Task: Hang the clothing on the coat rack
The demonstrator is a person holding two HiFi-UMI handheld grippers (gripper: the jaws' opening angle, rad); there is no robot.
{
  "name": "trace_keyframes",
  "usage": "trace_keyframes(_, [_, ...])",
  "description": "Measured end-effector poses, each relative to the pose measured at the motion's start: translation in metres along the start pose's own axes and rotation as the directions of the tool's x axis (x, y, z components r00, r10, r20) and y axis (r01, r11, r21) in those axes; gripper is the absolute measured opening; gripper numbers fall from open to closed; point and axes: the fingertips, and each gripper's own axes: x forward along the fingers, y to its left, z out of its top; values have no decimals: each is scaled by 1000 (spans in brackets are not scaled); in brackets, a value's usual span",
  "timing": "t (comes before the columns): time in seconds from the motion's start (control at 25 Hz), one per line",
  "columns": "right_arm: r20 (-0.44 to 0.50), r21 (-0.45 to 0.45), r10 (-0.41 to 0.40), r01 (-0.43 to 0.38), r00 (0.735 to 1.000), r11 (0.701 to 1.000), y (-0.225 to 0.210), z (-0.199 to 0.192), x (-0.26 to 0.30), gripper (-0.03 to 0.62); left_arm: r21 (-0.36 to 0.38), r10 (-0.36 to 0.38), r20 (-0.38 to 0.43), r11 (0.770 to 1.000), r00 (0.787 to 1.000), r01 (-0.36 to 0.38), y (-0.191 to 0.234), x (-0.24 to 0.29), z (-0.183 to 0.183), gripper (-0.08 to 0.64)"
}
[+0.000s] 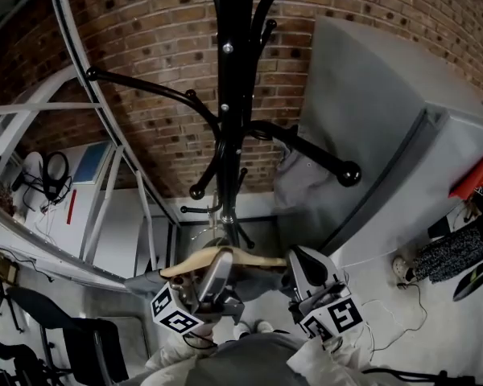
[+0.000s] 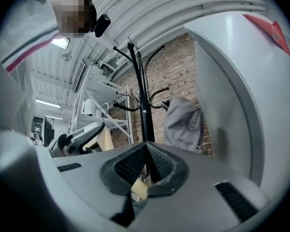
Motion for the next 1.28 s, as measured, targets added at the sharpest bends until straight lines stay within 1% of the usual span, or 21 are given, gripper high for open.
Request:
trace_keyframes(0.24, [32, -4, 24, -24, 999, 1000, -6, 19, 7, 25, 26, 2, 13, 1000, 1000, -2, 6, 12, 10, 104])
trace_keyframes(0.48, [56, -9, 39, -39, 998, 999, -12, 27, 17, 24, 45, -3, 44, 999, 999, 1, 8, 21, 25, 104])
trace_keyframes(0.64, [77, -13, 33, -32, 997, 999, -19, 34, 22, 25, 38, -11, 63, 999, 998, 8, 11, 29, 36, 104])
trace_keyframes(0.88, [83, -17, 39, -37, 996, 999, -21, 35, 29, 24, 20, -24, 62, 1000, 998, 23, 16, 40, 43, 104])
trace_keyframes(1.28, [74, -29, 34, -32, 997, 999, -24, 35, 41, 24, 18, -19, 42, 1000, 999, 18, 32, 54, 40, 104])
